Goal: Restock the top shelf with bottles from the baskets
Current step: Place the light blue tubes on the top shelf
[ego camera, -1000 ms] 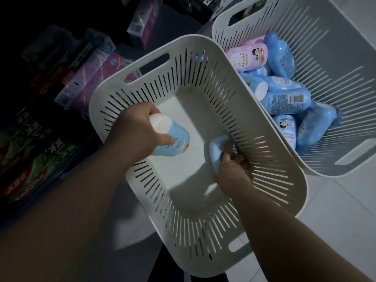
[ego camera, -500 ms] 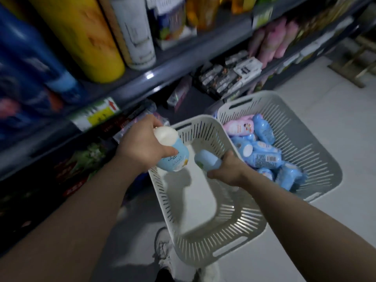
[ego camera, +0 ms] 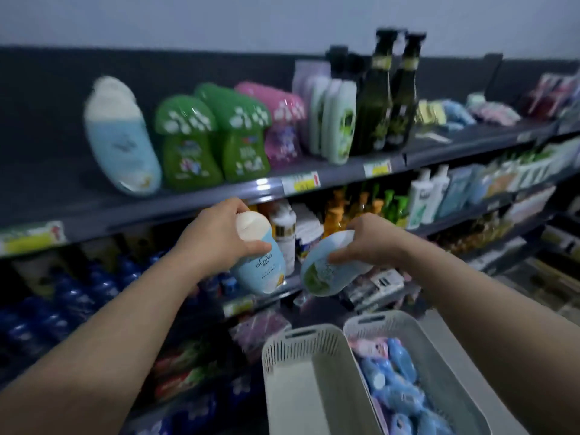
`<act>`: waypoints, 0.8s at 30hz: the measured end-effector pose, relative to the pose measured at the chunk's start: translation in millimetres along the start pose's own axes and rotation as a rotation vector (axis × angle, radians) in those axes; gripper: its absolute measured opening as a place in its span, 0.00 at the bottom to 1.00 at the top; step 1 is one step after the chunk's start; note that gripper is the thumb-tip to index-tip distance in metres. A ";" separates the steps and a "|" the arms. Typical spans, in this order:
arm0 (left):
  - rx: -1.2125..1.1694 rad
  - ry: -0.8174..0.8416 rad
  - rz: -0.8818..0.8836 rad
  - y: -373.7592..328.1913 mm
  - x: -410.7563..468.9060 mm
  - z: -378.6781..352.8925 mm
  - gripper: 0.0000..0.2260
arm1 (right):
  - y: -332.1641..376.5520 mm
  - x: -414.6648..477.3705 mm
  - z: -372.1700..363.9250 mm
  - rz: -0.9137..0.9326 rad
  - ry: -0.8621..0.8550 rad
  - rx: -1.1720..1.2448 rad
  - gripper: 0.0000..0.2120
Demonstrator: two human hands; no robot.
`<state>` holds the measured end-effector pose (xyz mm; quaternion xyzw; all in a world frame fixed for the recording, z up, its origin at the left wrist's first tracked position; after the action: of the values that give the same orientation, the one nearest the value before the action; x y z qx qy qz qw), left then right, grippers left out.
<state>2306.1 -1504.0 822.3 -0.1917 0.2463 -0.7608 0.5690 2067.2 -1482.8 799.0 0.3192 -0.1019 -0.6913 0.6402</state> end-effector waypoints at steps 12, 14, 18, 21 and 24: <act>-0.067 -0.472 -0.003 -25.5 -74.1 238.0 0.26 | 206.7 -47.0 123.1 0.468 -0.253 0.160 0.24; -0.099 -0.550 -0.032 -23.5 -76.9 271.7 0.25 | 236.8 -45.4 136.6 0.526 -0.289 0.184 0.23; -0.141 -0.677 -0.069 -5.6 -64.4 327.2 0.23 | 285.7 -29.5 150.8 0.581 -0.349 0.210 0.23; -0.150 -0.723 -0.086 17.4 -41.3 353.4 0.22 | 313.2 -3.4 153.2 0.598 -0.360 0.243 0.22; -0.155 -0.709 -0.084 44.6 -6.7 365.2 0.21 | 338.1 27.2 151.5 0.587 -0.373 0.191 0.23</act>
<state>2551.3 -1565.0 1089.9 -0.4960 0.0829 -0.6489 0.5711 2258.5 -1603.2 1093.8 0.2032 -0.3684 -0.5118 0.7490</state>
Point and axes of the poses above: each hand's wrist, its own x-axis towards the middle knuckle, its own z-axis out of the back of the hand, y = z × x, the point moved 7 cm from there along x, towards the middle knuckle, and after that the axes turned 11 degrees about y, right-handed, at the moved point
